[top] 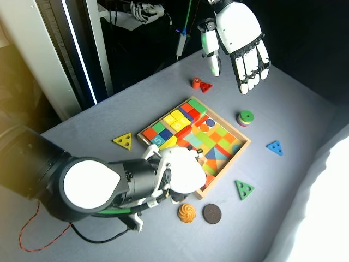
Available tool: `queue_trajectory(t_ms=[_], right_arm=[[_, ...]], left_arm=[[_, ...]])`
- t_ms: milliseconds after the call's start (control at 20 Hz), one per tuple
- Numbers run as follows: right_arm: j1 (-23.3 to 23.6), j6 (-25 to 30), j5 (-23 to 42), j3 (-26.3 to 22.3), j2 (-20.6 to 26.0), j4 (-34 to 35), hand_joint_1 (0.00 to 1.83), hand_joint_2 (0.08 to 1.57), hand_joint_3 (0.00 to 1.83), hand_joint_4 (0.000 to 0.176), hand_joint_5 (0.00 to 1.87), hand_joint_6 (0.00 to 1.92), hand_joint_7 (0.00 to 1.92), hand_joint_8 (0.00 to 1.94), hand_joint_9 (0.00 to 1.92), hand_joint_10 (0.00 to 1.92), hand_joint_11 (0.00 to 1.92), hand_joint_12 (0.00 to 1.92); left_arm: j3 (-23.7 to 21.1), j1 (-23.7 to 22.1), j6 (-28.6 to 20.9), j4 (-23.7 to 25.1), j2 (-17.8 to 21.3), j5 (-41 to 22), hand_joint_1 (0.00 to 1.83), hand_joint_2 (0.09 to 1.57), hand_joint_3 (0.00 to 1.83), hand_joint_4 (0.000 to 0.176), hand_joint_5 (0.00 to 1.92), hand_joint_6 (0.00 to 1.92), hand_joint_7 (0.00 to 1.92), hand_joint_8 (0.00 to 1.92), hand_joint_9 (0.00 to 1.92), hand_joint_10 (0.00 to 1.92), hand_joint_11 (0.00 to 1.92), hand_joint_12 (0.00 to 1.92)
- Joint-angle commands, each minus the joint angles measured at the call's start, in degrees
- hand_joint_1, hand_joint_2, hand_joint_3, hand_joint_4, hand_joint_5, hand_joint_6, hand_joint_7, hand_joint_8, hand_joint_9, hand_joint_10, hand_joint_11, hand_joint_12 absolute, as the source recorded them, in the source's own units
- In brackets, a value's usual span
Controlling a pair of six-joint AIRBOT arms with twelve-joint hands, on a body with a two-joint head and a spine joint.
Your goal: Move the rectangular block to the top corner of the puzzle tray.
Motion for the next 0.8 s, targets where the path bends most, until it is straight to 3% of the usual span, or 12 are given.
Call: queue_trajectory(t_ms=[0,200,550,750], right_arm=[[0.1,-0.8,0.3,0.4,0.5,1.6,1.66,0.84,0.72,0.000,0.26,0.01,1.58,1.94,1.76,1.92,1.75,1.92],[0.3,-1.9,0.6,2.0,-0.2,1.6,1.61,0.84,0.66,0.000,0.29,0.01,1.61,1.94,1.76,1.92,1.82,1.92],[0.6,-2.4,3.7,7.1,-1.9,1.7,1.66,0.79,0.78,0.000,0.24,0.01,1.52,1.94,1.74,1.92,1.74,1.92],[0.7,-3.5,4.9,8.6,-2.4,1.6,1.62,0.86,0.67,0.000,0.29,0.02,1.58,1.94,1.75,1.92,1.80,1.92]], left_arm=[[-0.2,-0.6,0.3,4.6,0.8,-0.1,0.00,1.50,0.00,0.000,0.28,0.00,0.36,0.00,0.34,0.00,0.00,0.64],[-0.2,-0.6,0.3,4.6,0.8,-0.1,0.00,1.50,0.00,0.000,0.31,0.01,0.37,0.01,0.34,0.00,0.00,0.64],[-0.2,-0.6,0.3,4.5,0.8,-0.1,0.00,1.50,0.00,0.000,0.30,0.01,0.37,0.01,0.35,0.01,0.00,0.67],[-0.2,-0.7,0.3,4.5,0.8,-0.2,0.00,1.51,0.00,0.000,0.29,0.00,0.36,0.00,0.34,0.00,0.00,0.61]])
